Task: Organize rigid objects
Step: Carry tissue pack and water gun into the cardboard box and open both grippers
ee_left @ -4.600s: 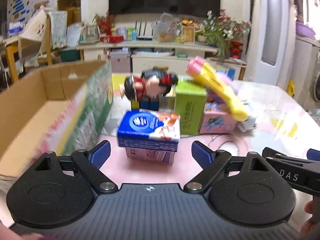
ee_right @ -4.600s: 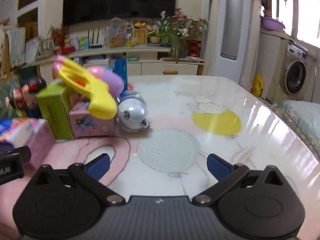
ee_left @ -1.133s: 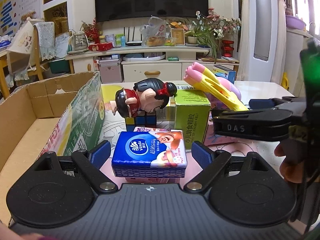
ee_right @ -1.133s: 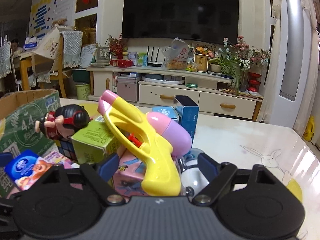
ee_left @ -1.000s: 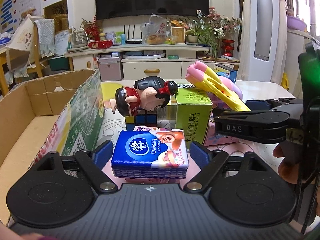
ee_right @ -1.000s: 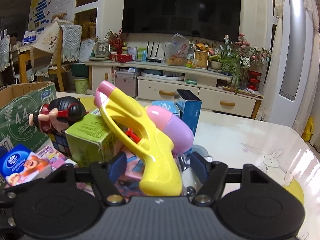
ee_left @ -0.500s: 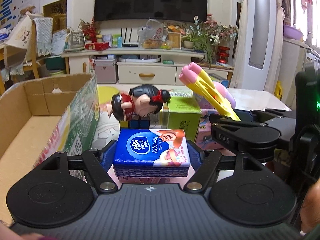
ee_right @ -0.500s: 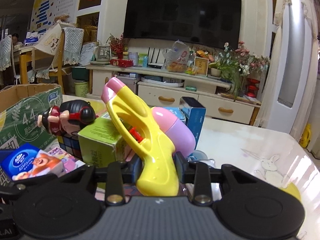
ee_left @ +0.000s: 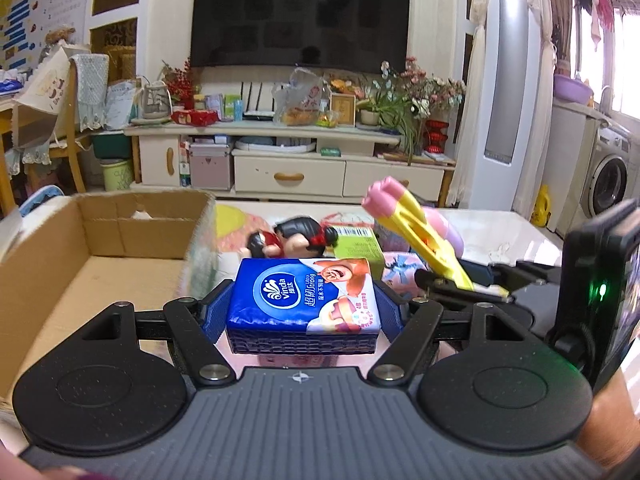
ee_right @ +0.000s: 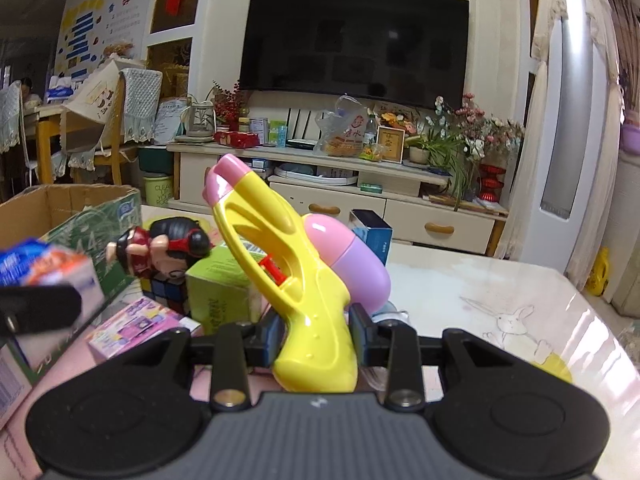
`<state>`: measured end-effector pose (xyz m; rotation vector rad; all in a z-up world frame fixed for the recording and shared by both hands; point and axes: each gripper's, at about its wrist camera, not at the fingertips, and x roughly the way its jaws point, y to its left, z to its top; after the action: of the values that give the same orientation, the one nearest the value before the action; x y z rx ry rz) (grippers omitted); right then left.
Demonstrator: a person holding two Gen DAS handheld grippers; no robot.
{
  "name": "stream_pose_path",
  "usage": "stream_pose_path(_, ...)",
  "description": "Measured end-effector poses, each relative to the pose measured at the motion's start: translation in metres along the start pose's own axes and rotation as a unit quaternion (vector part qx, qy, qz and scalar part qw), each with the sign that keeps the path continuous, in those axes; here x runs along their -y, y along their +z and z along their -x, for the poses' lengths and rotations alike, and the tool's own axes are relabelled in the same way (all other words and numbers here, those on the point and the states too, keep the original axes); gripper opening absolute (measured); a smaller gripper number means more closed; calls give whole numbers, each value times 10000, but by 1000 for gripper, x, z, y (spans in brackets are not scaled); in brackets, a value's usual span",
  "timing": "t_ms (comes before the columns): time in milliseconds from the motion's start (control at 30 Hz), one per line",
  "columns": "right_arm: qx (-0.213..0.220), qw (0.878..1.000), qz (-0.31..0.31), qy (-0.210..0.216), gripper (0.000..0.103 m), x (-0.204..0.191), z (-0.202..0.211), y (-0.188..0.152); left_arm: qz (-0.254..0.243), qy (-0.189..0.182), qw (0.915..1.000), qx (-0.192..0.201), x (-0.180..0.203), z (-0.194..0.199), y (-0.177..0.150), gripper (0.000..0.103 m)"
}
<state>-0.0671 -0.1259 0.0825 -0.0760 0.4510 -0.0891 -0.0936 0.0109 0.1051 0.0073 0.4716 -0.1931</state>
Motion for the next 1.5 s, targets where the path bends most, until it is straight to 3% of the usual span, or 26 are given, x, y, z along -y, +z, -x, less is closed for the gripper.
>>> stream_pose_path(167,90,9997,214,91,34,-17,16,4,131,179,9997,129,-20,21,7,89)
stream_pose_path(433,275,9964,713,355,34,-60,39,21,461,768,9958,189,-67,34,9,89)
stream_pose_path(833,302,9826,1378,1204,34,-133,49,47,866,1261,9882,-45,-122,23,3,89)
stream_pose_path(1000,32,9750,1566,1576,34,-157,37,45,967,1370,9857,-153,-134,23,-5,90)
stream_pose_path(1500,-355,9650,1717,1952,34,-186,28,39,1156,1483,9816,-328,-133,17,-8,90)
